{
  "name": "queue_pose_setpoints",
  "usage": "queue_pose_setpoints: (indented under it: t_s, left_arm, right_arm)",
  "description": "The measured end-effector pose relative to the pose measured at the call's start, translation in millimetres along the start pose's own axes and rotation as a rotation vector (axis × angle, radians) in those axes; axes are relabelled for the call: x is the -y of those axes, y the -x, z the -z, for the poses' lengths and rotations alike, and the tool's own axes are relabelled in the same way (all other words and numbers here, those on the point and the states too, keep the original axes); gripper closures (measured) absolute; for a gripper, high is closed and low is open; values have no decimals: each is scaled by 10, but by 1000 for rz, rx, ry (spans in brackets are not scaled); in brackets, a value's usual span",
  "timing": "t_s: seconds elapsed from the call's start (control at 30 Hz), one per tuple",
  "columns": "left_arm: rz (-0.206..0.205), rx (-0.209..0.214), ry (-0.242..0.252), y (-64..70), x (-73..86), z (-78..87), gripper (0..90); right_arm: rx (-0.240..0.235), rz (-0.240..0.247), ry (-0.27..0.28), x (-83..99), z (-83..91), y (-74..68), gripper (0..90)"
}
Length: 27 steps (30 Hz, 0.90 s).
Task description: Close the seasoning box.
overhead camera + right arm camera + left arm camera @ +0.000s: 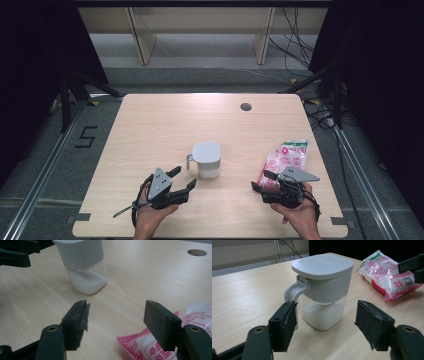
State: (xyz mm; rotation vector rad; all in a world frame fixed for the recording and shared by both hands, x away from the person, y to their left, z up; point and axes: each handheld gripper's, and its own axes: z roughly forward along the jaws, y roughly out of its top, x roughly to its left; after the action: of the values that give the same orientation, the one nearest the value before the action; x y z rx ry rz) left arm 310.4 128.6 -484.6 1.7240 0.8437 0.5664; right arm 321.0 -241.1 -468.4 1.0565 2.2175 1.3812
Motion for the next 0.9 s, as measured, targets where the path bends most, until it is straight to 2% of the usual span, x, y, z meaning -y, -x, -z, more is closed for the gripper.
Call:
queue_pose_setpoints:
  t_s: [0.03,0.1,0.13,0.17,0.2,0.23,0.27,0.3,0.33,0.4,0.43,0.5,0.53,0.57,0.63,0.67,0.7,0.73,0.8,0.83,0.9]
  left_arm:
    - [11,7,6,12,13,-9,317]
    - [8,6,2,23,28,-6,313]
    - [5,3,-5,30,39,2,313]
    - [15,1,-1,39,49,-2,312]
    - [11,1,-6,45,63,2,312]
    - [12,10,-4,49,75,-4,312]
    - [10,8,-16,69,94,2,312]
    - [9,14,-15,77,108,-1,312]
    - [7,14,-20,90,127,0,311]
    - [8,16,-25,107,144,-1,309]
    - [7,25,-19,107,151,-7,307]
    - [5,24,-16,123,167,-1,305]
    - [1,22,-21,129,171,6,304]
    - [1,17,-29,139,175,18,304]
    - [12,20,-15,164,179,20,299]
    - [11,28,-7,167,179,21,298]
    - [15,21,-7,181,174,36,298]
    - [14,28,3,181,175,36,298]
    - [13,23,-6,191,171,53,296]
    - [14,24,-6,194,172,51,296]
    - [9,24,-18,203,176,45,295]
  right_arm:
    - [1,2,2,1,-2,-3,364]
    - [-7,-23,-8,2,-3,-20,364]
    - [2,-2,4,2,-6,-9,364]
    - [0,-11,-8,4,-3,-16,364]
    - [7,1,1,5,-6,-10,363]
    - [-2,-15,-14,5,-5,-21,362]
    - [11,-8,-16,7,-13,-18,361]
    - [-1,-6,-13,8,-17,-21,359]
    - [1,-31,-22,8,0,-49,355]
    - [-12,1,-28,14,-6,-40,343]
    - [-1,24,-41,17,3,-40,342]
    - [-13,-32,-39,30,3,-94,332]
    - [-9,28,-54,36,17,-61,327]
    - [-16,5,-66,44,24,-84,323]
    - [-14,-4,-73,74,29,-112,315]
    - [-22,33,-79,81,29,-93,313]
    - [-26,-3,-90,101,30,-130,307]
    - [-24,39,-85,109,22,-112,304]
    - [-24,-2,-110,133,34,-169,300]
    - [-38,24,-105,145,18,-160,297]
    - [-34,20,-129,159,33,-202,292]
